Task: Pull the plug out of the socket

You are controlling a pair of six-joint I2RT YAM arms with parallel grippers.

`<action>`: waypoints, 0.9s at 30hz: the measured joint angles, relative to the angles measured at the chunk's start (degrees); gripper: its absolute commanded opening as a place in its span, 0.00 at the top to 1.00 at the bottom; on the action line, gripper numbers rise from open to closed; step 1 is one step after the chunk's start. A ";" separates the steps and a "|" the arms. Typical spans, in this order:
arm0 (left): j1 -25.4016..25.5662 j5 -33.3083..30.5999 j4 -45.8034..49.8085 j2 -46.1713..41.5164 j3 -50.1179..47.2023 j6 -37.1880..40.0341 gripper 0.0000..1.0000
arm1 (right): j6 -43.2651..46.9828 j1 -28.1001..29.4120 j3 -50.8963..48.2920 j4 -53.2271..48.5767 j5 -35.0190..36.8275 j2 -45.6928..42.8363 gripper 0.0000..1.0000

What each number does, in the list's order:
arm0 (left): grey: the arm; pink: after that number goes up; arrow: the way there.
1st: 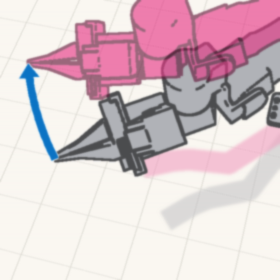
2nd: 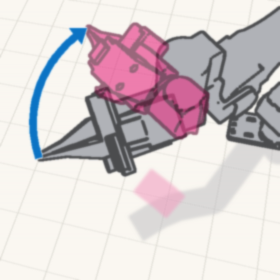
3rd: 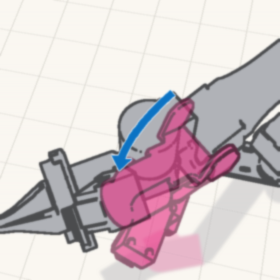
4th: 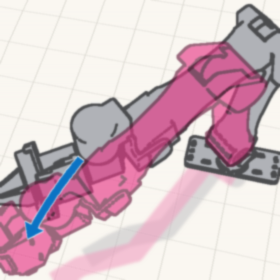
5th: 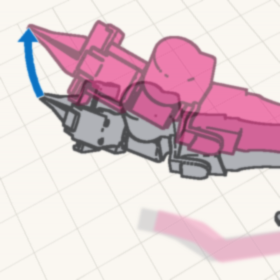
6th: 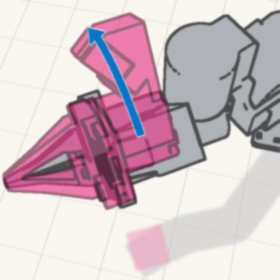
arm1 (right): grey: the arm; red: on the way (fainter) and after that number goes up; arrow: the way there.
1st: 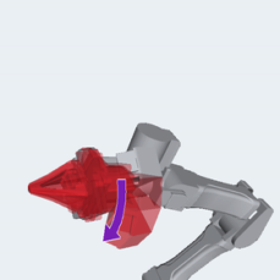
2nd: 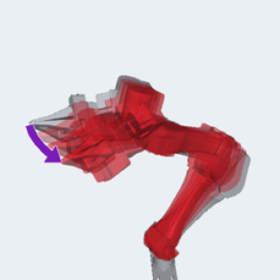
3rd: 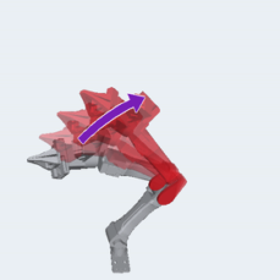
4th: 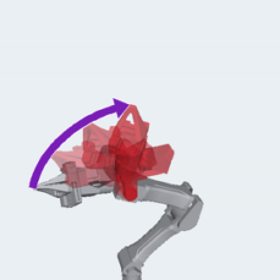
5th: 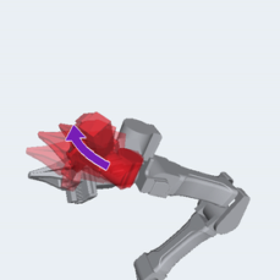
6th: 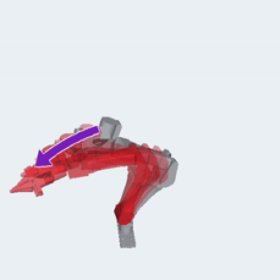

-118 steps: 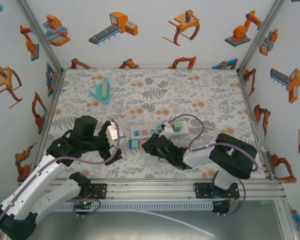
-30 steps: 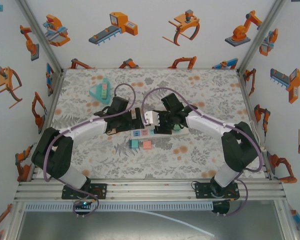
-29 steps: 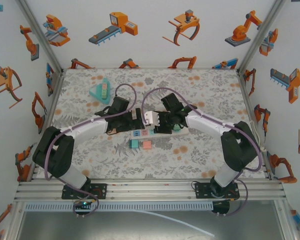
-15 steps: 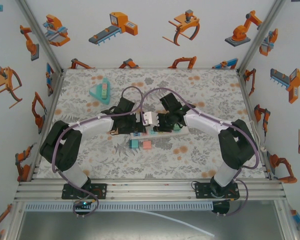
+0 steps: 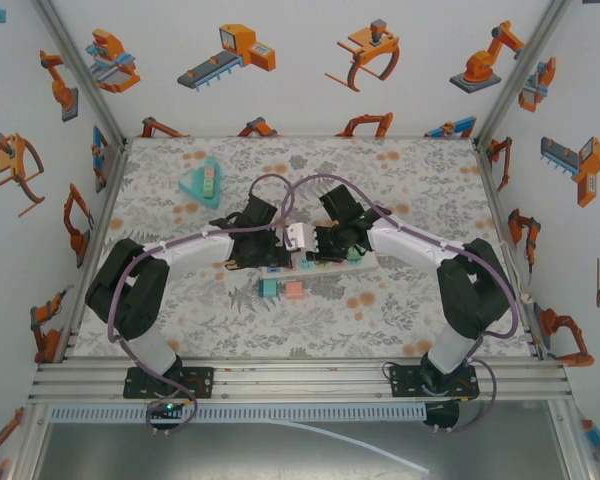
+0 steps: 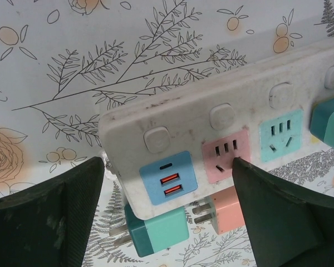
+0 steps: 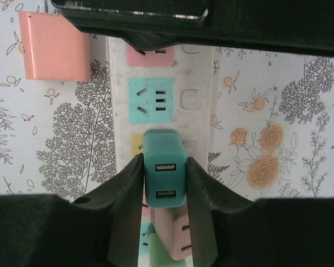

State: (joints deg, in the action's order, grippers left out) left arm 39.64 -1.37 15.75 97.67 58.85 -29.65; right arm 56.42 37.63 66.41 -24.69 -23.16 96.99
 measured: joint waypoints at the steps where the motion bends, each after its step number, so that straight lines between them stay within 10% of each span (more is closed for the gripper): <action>1: 0.17 -0.28 0.15 0.28 0.33 0.04 0.13 | 0.00 -0.02 0.04 -0.04 -0.02 0.00 0.72; 27: 0.81 -1.22 1.42 1.09 1.51 -0.15 0.14 | -0.02 -0.11 0.57 -0.72 -1.92 -3.89 0.77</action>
State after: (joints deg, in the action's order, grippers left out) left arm 40.45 -2.59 17.17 98.76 60.36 -29.80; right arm 56.40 37.52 66.98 -25.41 -25.08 93.10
